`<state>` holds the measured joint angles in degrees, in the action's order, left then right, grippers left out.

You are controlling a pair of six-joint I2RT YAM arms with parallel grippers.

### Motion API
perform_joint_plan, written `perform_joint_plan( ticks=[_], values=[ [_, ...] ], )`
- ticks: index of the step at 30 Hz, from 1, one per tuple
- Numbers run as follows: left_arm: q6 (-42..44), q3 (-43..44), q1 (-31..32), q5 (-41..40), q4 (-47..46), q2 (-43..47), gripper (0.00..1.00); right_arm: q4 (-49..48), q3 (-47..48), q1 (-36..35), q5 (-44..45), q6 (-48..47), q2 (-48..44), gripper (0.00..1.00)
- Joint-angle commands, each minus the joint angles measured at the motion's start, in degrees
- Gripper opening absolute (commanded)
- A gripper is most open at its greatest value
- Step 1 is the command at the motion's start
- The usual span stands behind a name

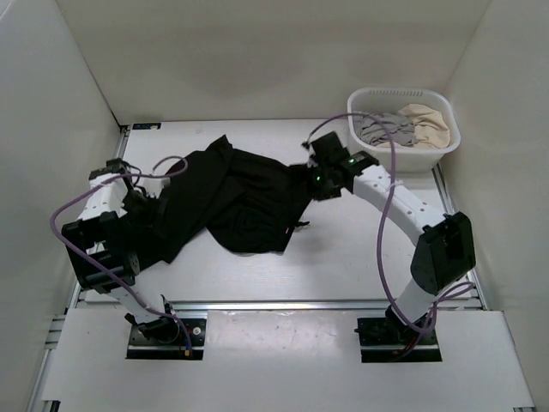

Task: Fold and stack the trousers
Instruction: Grab the trousers from the pile, then flatten the trousers out

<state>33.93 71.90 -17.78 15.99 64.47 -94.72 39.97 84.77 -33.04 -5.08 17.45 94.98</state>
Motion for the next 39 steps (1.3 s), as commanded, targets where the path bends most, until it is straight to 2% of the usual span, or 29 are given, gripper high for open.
perform_joint_plan(
  ticks=[1, 4, 7, 9, 13, 14, 16, 17, 18, 20, 21, 23, 27, 31, 32, 33, 35, 36, 37, 38, 39],
  values=[
    [3.5, -6.9, 0.3, -1.8, -2.9, 5.9, 0.69, 2.7, -7.4, -6.3, -3.4, -3.6, 2.1, 0.97],
    [4.0, -12.5, 0.3, -2.6, -6.0, 6.6, 0.69, -2.2, -10.8, -9.0, -3.3, -3.7, 3.3, 0.99],
    [2.5, -16.7, 0.3, -6.5, -8.6, 5.9, 0.69, -2.2, -6.1, -9.0, -5.0, -3.7, 10.3, 0.99],
    [0.9, -18.5, 0.3, -9.2, -10.3, 4.4, 0.65, 0.0, -3.0, -9.0, -7.2, -2.5, 13.8, 0.99],
    [-0.8, -21.9, 0.3, -10.8, -13.0, 2.9, 0.51, 2.3, -0.4, -9.0, -6.7, -2.0, 19.5, 0.98],
    [-0.8, -21.9, 0.3, -10.3, -13.1, 2.3, 0.40, 2.3, -1.1, -9.0, -6.7, -1.4, 19.5, 0.96],
    [-1.9, -22.5, 0.3, -10.3, -13.1, 2.3, 0.26, 0.7, -1.6, -8.3, -8.0, -0.8, 20.1, 0.76],
    [-1.9, -22.5, 0.3, -10.3, -13.1, 2.3, 0.14, 0.7, -2.1, -7.7, -8.0, -0.8, 20.1, 0.64],
    [-2.7, -22.5, 0.3, -10.3, -13.1, 2.3, 0.14, 0.2, -2.9, -6.8, -8.0, -0.1, 20.1, 0.41],
    [-2.7, -21.5, 0.3, -9.8, -11.7, 3.0, 0.14, -1.4, -4.3, -5.4, -8.6, 1.3, 20.1, 0.25],
    [-2.7, -20.1, 0.3, -9.7, -11.2, 3.9, 0.14, -2.7, -5.1, -4.6, -9.2, 1.4, 20.1, 0.12],
    [-2.7, -18.5, 0.3, -10.3, -9.1, 5.4, 0.14, -3.4, -7.7, -2.3, -9.8, 2.8, 18.4, 0.00],
    [-1.4, -11.3, 0.3, -10.8, -5.8, 8.8, 0.14, -4.0, -13.7, 3.1, -8.2, 3.9, 12.4, 0.00],
    [-1.4, -4.4, 0.3, -12.2, -5.1, 9.2, 0.14, 1.6, -18.7, 7.2, -5.2, 1.3, 6.4, 0.00],
    [-1.4, -3.1, 0.3, -11.7, -4.6, 8.4, 0.14, 2.5, -19.5, 7.8, -4.2, 0.7, 5.3, 0.00],
    [0.6, -1.8, 0.3, -7.6, -3.4, 7.4, 0.14, 3.0, -20.3, 9.0, -3.5, 0.1, 4.3, 0.00],
    [1.4, 0.1, 0.8, -2.7, 2.0, 3.8, 0.39, 2.4, -22.9, 10.2, -5.6, -0.7, 1.6, 0.04],
    [1.9, 0.1, 1.9, -1.3, 2.9, 3.0, 0.50, 1.4, -23.4, 10.2, -7.6, -1.2, 0.2, 0.13],
    [1.9, -3.0, 5.3, -2.3, 2.9, 3.0, 0.64, 0.6, -23.4, 10.2, -10.0, -0.7, 0.2, 0.27],
    [2.7, -5.2, 7.8, -3.2, 1.8, 3.7, 0.72, -0.8, -22.6, 8.1, -10.0, 0.0, -0.4, 0.53],
    [3.3, -7.5, 10.7, -4.0, 0.7, 4.8, 0.86, -0.9, -21.7, 6.9, -9.2, 0.6, -0.4, 0.60]
  ],
)
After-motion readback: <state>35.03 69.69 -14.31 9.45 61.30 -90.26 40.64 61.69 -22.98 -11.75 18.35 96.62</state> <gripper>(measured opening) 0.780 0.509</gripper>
